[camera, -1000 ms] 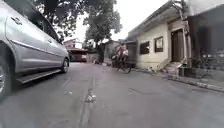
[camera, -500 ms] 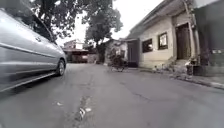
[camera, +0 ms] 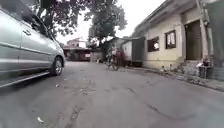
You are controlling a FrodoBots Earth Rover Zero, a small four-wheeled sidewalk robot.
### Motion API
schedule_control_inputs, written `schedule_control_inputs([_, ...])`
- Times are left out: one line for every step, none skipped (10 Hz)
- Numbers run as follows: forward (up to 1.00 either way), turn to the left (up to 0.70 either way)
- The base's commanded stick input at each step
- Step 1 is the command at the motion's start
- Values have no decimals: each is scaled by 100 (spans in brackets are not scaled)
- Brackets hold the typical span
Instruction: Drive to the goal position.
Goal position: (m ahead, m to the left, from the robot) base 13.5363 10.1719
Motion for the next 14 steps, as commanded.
schedule_control_inputs([100, 4])
schedule_control_inputs([100, 1])
schedule_control_inputs([100, -33])
schedule_control_inputs([100, -40])
schedule_control_inputs([100, -40])
schedule_control_inputs([100, -40])
schedule_control_inputs([100, -40])
schedule_control_inputs([100, -31])
schedule_control_inputs([100, -5])
schedule_control_inputs([100, 2])
schedule_control_inputs([100, 3])
schedule_control_inputs([100, 7])
schedule_control_inputs([100, 2])
schedule_control_inputs([100, 0])
